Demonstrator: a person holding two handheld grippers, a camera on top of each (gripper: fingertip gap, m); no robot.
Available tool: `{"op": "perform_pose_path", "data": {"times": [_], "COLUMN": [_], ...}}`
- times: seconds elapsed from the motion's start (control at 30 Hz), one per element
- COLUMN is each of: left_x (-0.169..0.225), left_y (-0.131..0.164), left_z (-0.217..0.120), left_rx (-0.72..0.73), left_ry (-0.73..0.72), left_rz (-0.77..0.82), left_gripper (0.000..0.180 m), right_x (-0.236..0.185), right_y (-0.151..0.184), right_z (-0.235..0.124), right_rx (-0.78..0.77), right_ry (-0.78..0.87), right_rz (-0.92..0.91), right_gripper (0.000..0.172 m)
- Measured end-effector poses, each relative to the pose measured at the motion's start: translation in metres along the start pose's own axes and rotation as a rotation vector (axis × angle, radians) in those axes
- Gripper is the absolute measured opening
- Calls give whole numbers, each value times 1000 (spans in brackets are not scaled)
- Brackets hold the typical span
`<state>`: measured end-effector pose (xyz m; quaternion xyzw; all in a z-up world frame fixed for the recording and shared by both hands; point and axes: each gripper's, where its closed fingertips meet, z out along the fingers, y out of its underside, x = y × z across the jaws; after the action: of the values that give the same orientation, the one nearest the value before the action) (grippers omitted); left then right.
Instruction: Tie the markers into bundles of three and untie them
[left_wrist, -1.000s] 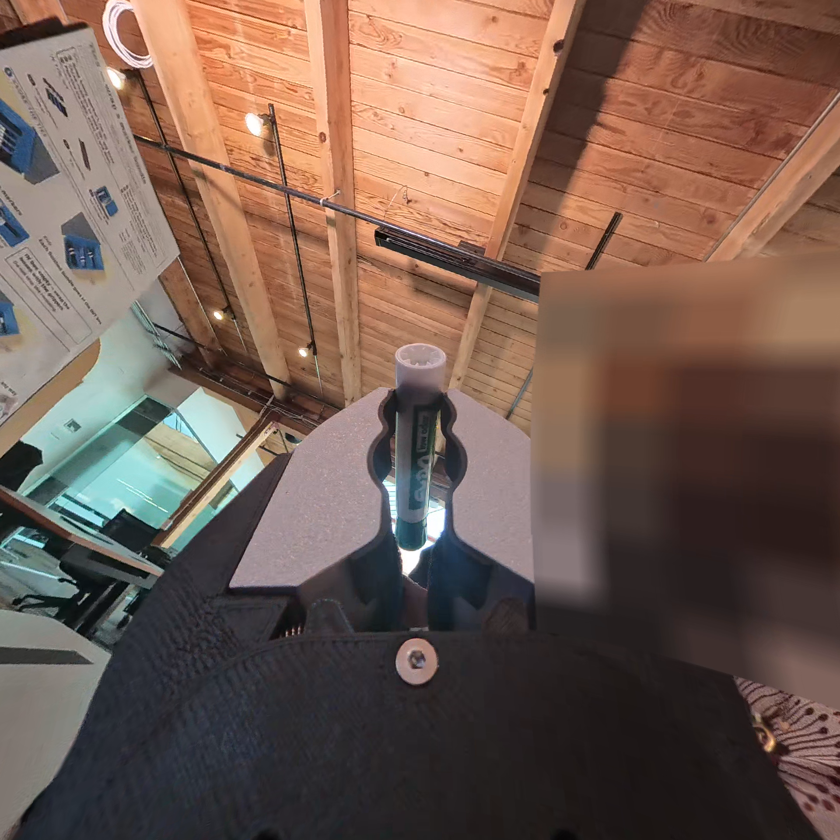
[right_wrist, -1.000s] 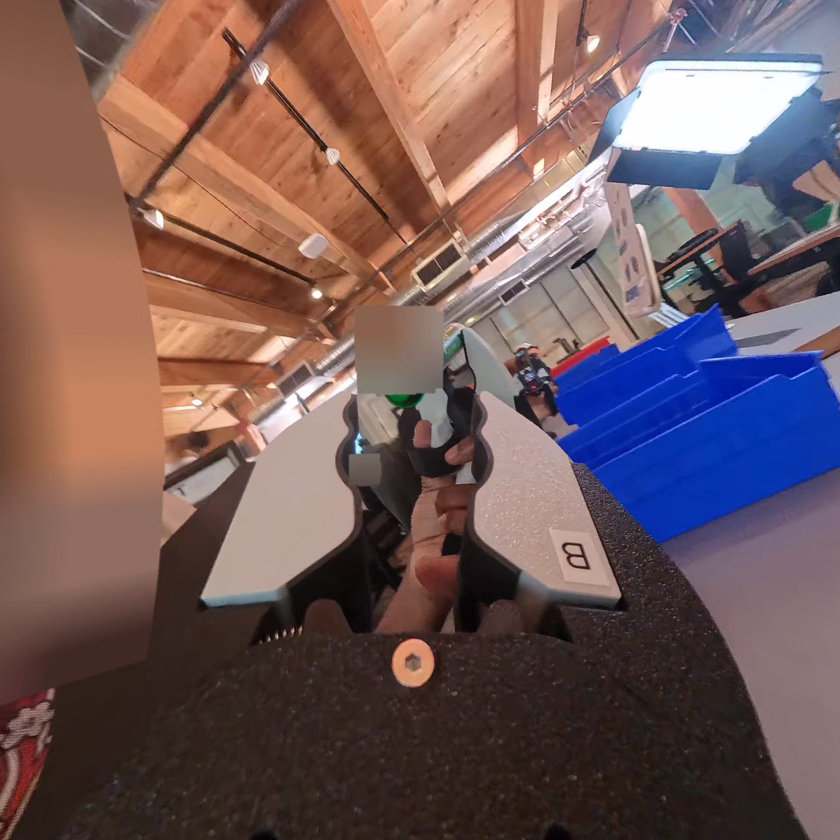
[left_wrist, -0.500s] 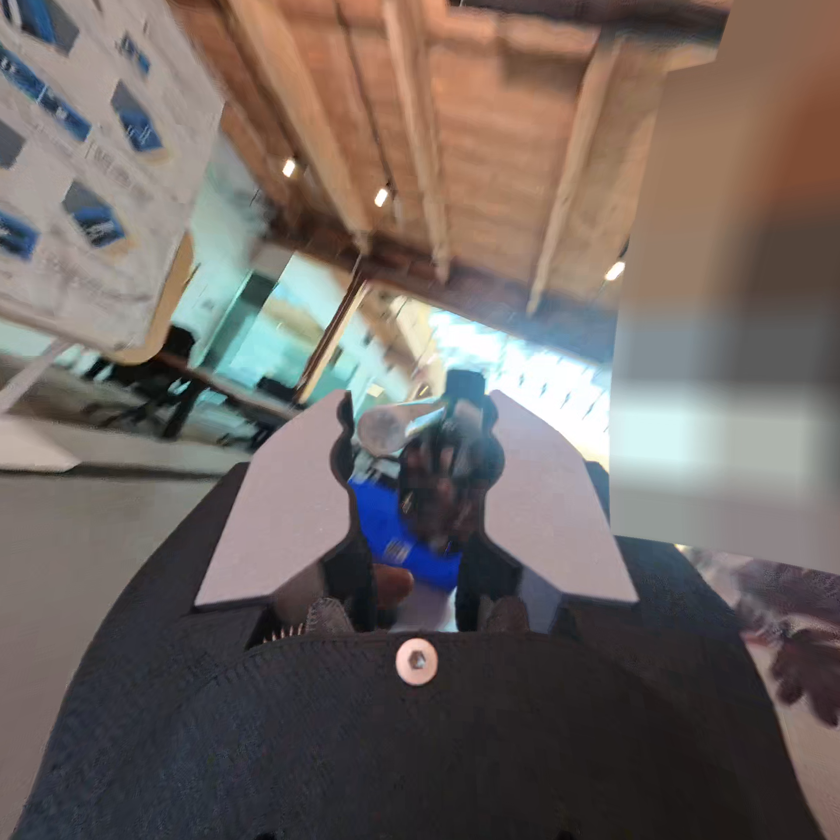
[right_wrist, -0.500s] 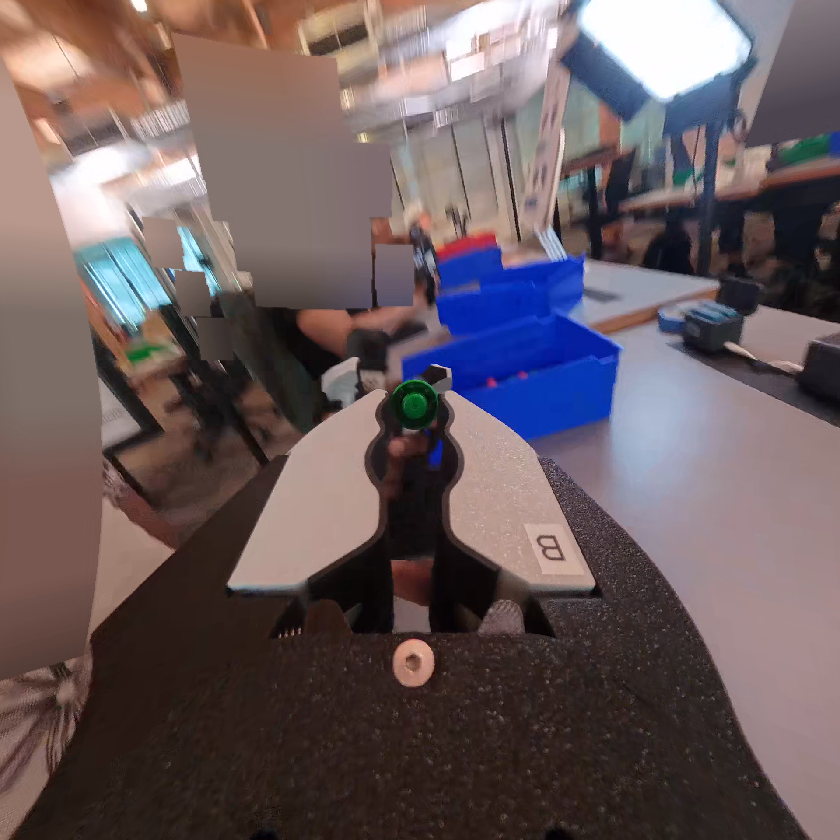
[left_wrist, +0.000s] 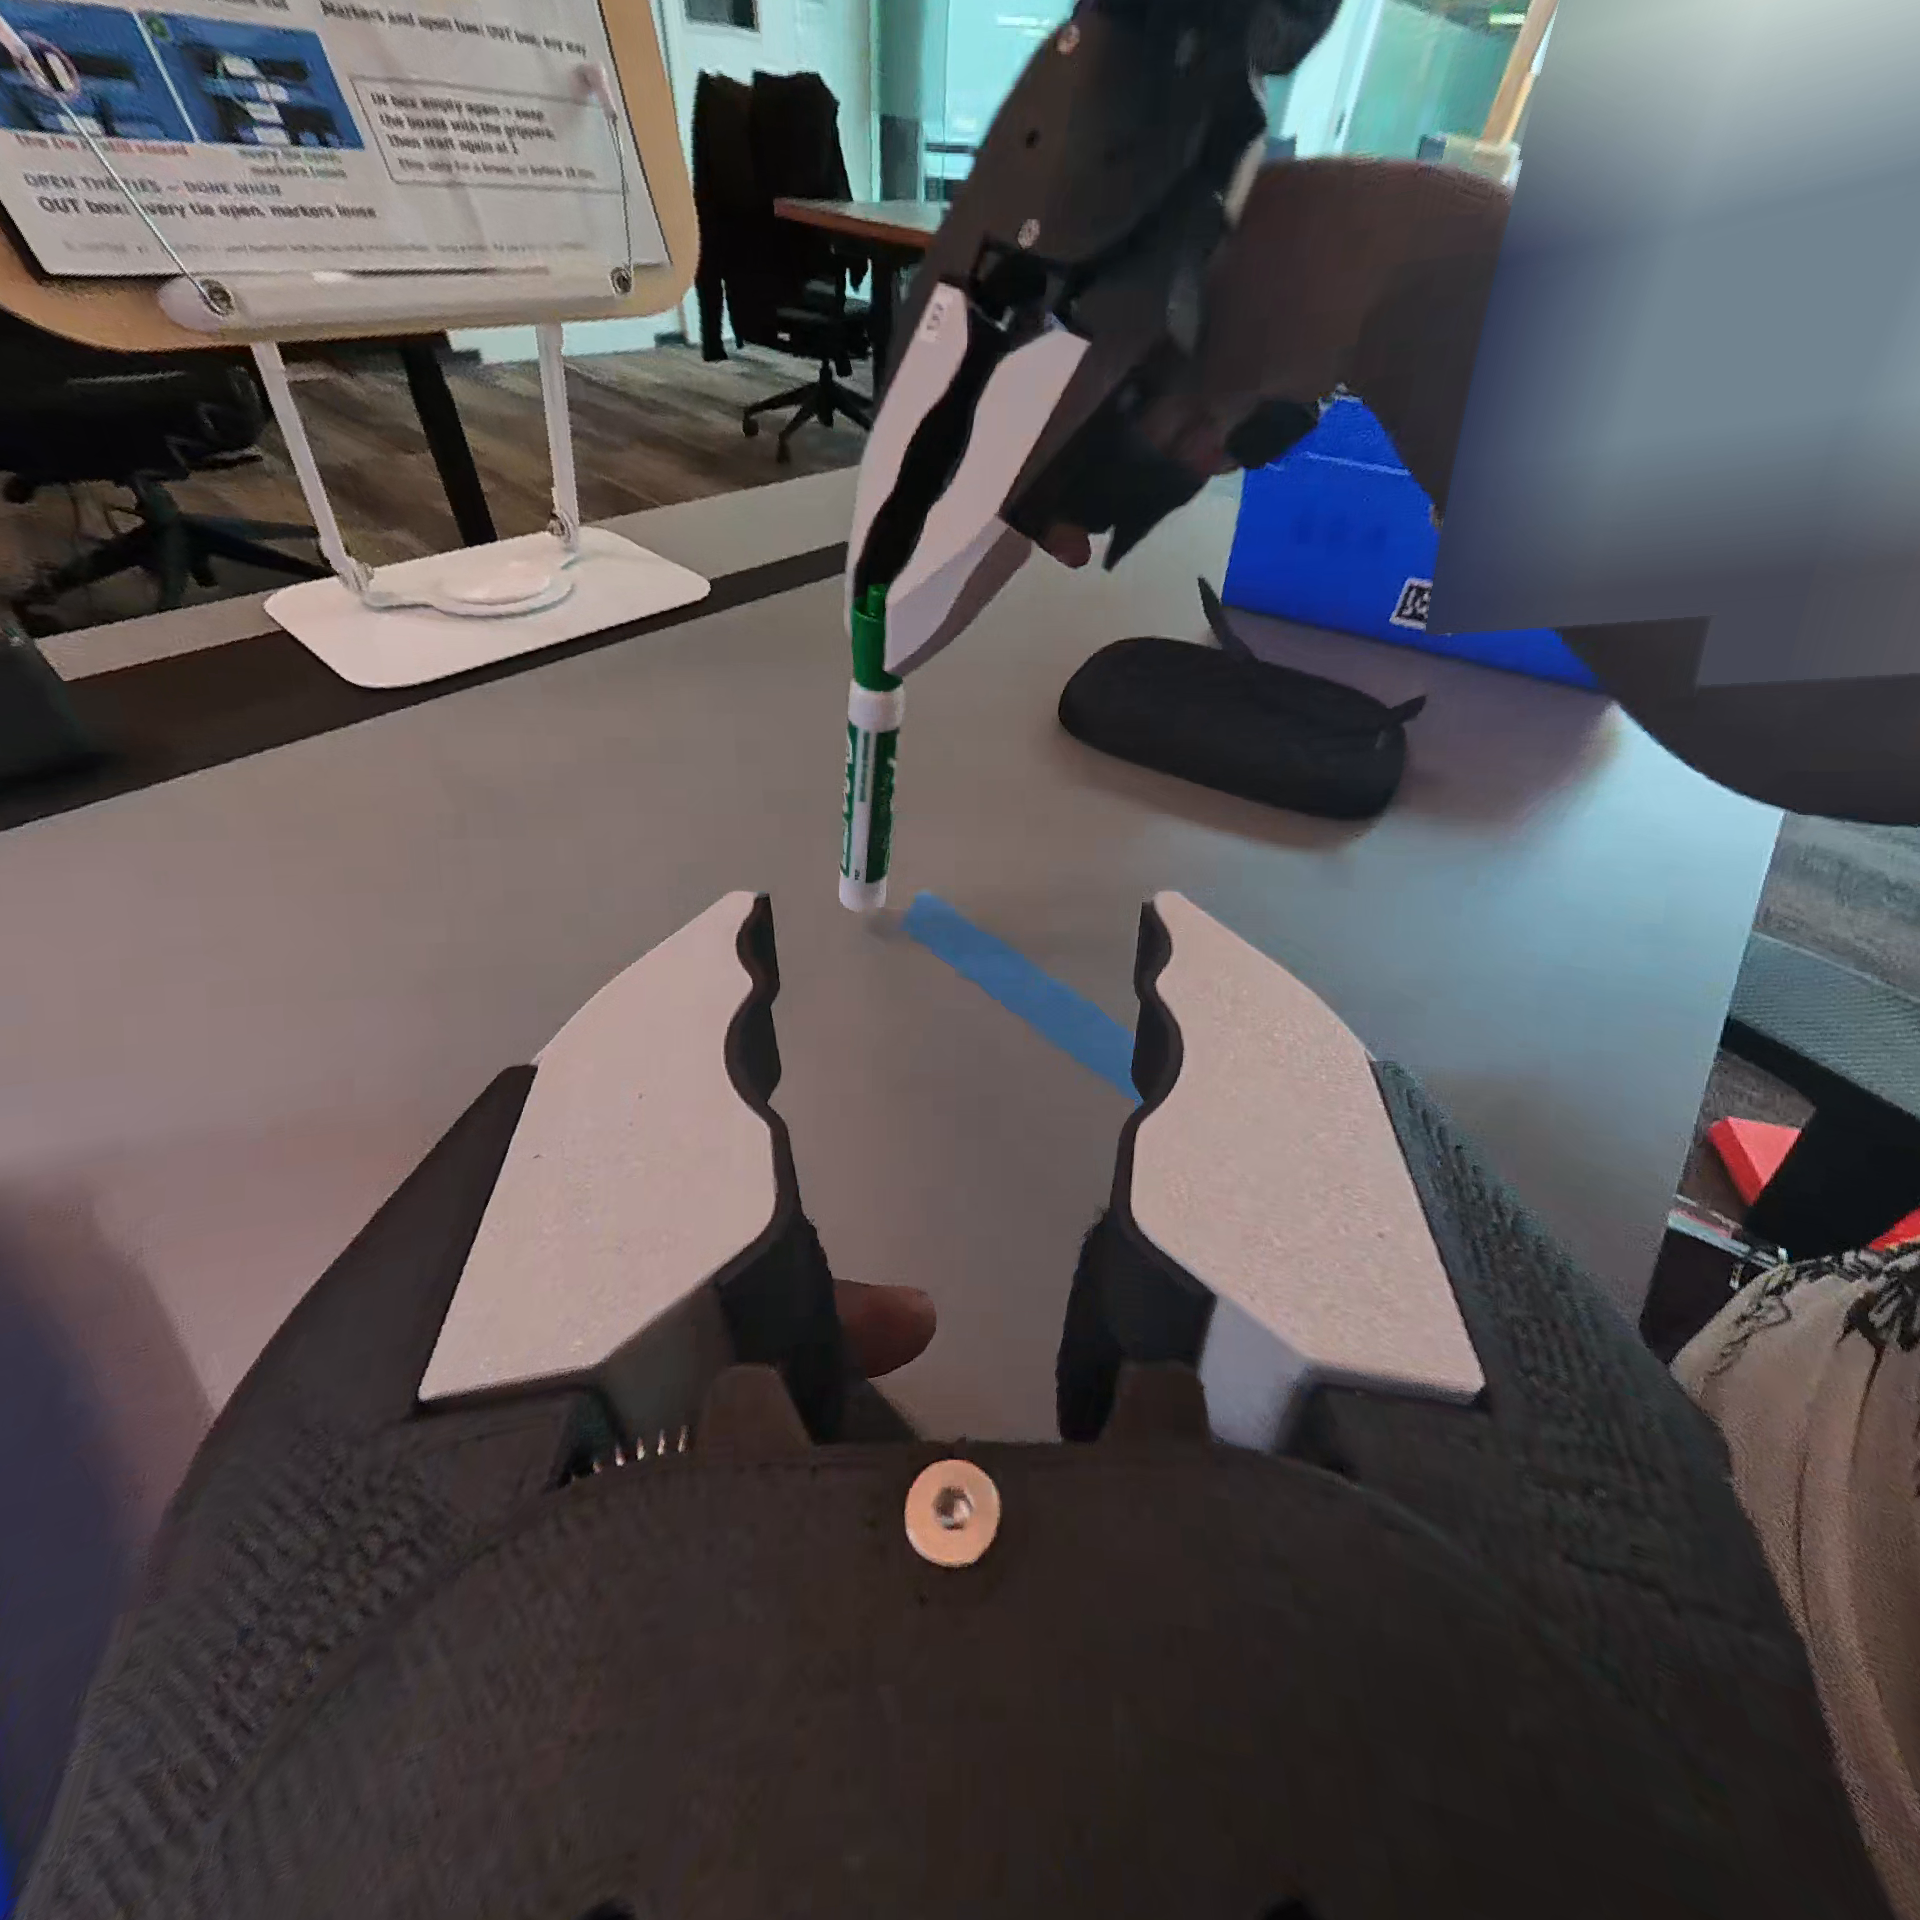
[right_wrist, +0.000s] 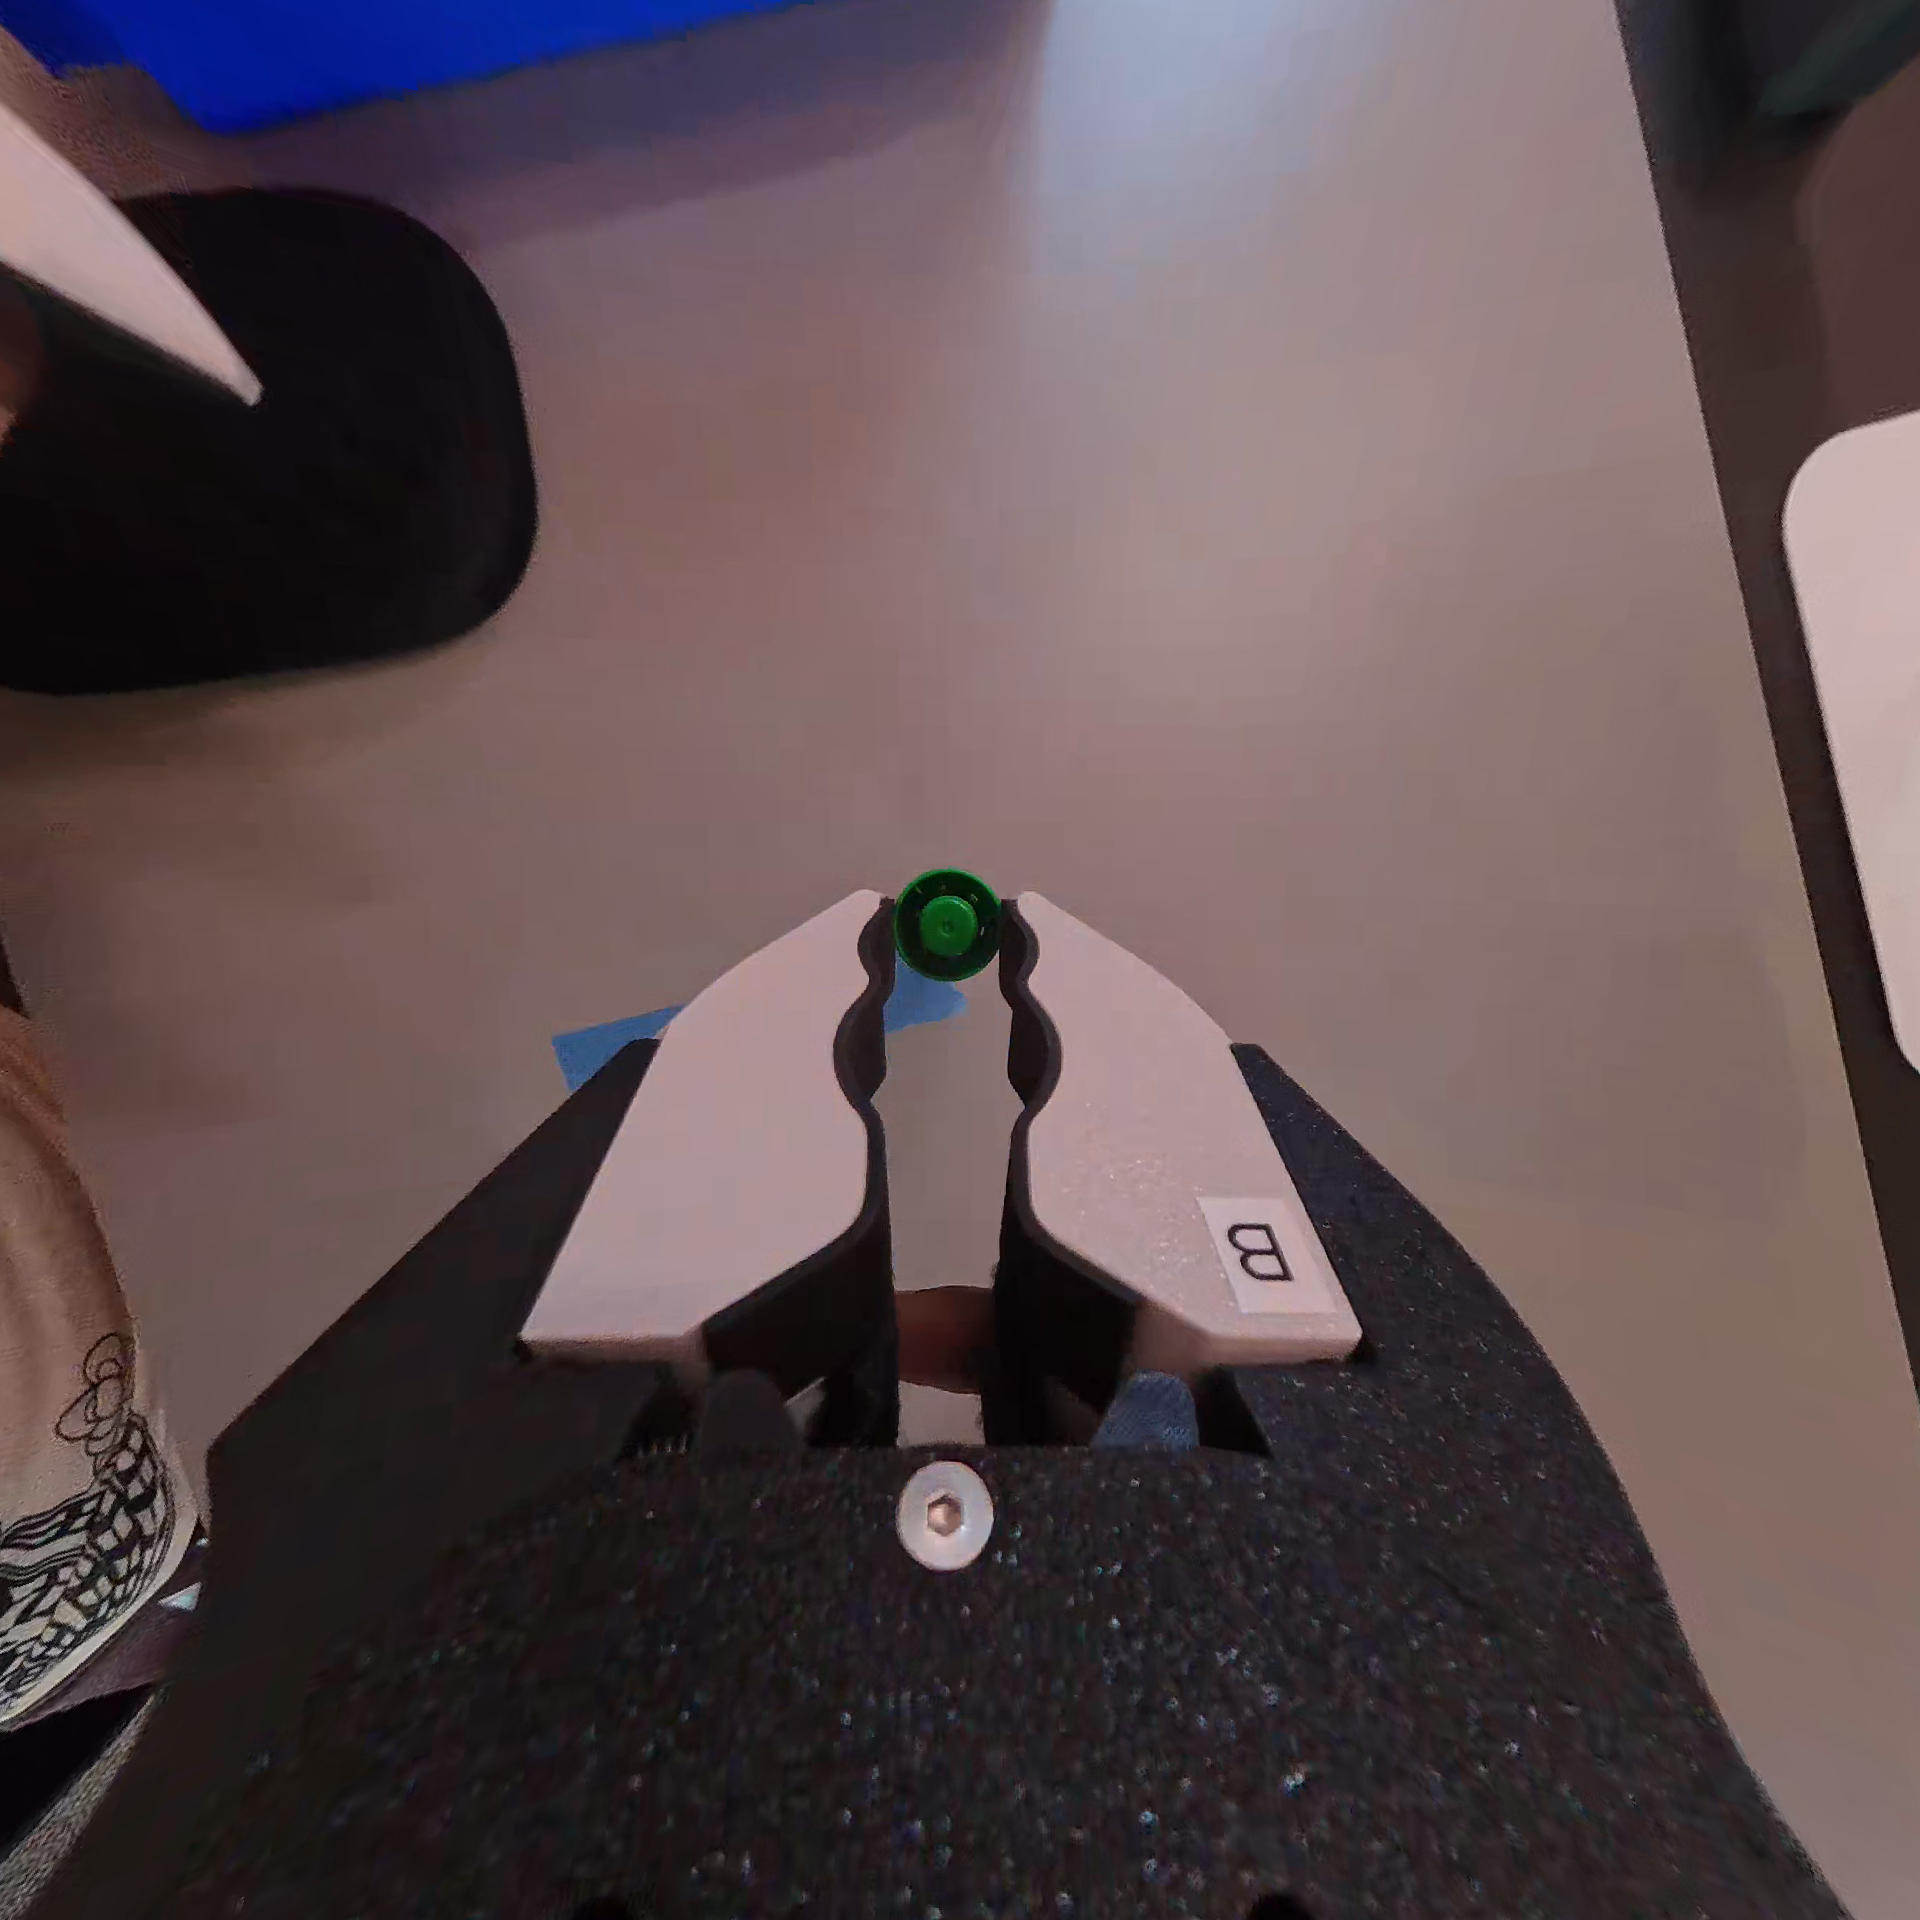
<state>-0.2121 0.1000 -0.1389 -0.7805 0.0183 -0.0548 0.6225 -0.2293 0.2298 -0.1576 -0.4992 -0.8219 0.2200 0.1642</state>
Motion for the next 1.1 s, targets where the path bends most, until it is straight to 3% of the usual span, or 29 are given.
{"op": "perform_pose_path", "data": {"times": [0.43, 1.1], "left_x": [-4, 8], "left_y": [7, 16], "left_z": [4, 8], "left_rx": [-33, -70], "left_ry": [8, 39], "left_rz": [11, 30], "left_gripper": [65, 64], "right_x": [6, -55], "right_y": [8, 24], "right_z": [4, -10], "right_rx": [-112, -160], "right_ry": [-15, -101], "right_rz": [13, -70], "right_gripper": [19, 19]}}
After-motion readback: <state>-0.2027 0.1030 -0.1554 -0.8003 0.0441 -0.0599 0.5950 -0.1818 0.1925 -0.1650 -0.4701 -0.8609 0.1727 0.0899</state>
